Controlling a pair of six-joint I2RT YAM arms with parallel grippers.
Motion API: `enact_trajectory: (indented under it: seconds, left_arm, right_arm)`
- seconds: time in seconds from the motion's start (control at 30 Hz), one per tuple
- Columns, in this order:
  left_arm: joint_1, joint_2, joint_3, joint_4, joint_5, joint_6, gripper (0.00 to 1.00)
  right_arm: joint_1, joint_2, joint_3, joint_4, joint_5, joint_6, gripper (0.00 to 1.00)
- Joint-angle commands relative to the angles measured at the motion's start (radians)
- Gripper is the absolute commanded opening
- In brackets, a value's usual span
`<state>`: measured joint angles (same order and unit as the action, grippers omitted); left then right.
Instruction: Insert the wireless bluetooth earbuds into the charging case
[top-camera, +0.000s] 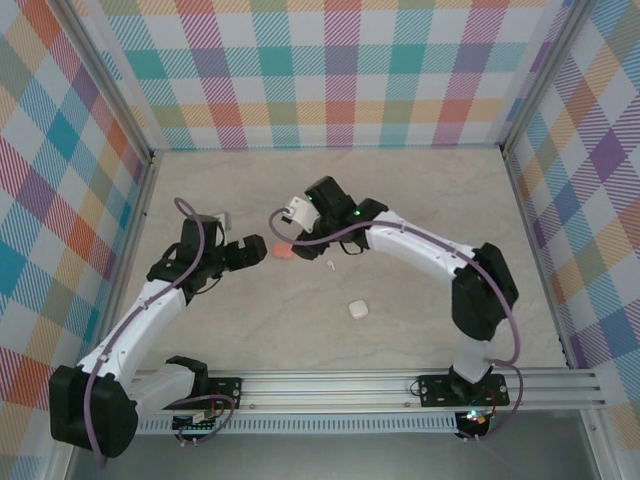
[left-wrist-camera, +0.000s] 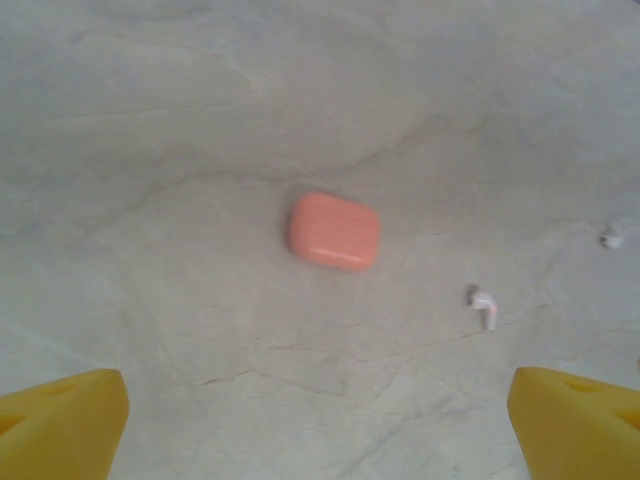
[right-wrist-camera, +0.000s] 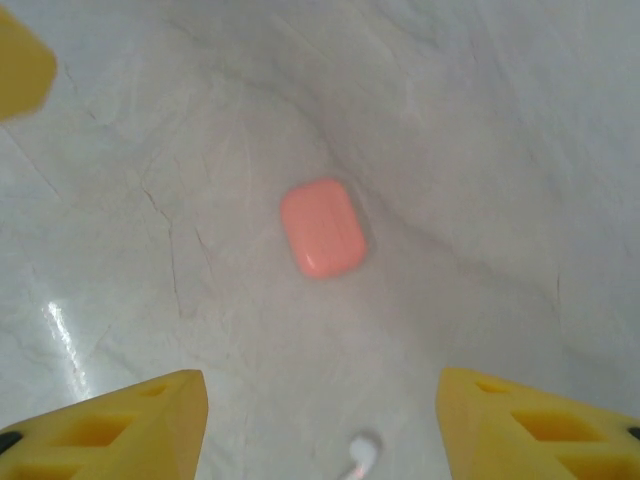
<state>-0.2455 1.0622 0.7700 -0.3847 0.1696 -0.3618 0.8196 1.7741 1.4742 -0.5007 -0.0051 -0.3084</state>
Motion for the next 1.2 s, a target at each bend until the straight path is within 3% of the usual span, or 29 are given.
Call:
enact_trajectory:
  seconds: [0.0,0.23,0.4,0.6,0.8,1.17]
  left_arm:
    - [-0.001,0.036,0.027,0.062,0.124,-0.020,0.92]
    - [-0.133,0.146,0.034,0.116,0.096,-0.108,0.88]
    - [-0.229,0.230,0.074,0.061,0.076,-0.118,0.85]
    - [-0.289,0.209,0.028,0.088,0.036,-0.148,0.84]
    - [-0.301,0.193,0.011,0.070,0.056,-0.105,0.81]
    - [-0.301,0.224,0.013,0.056,0.066,-0.067,0.81]
  right_arm:
    - [0.006,-0.058,-0.112,-0.013,0.096,0.184,0.63]
    - [-0.028,-0.297,-0.366,-0.062,0.236,0.470,0.64]
    - [-0.072,-0.389,-0.487,-0.089,0.188,0.647,0.65]
    - [-0.073,-0.297,-0.464,-0.191,0.088,0.745,0.64]
    - [-0.064,-0.209,-0.482,-0.176,-0.007,0.807,0.64]
    - [-0.010,-0.111,-0.460,-0.196,-0.006,0.781,0.66]
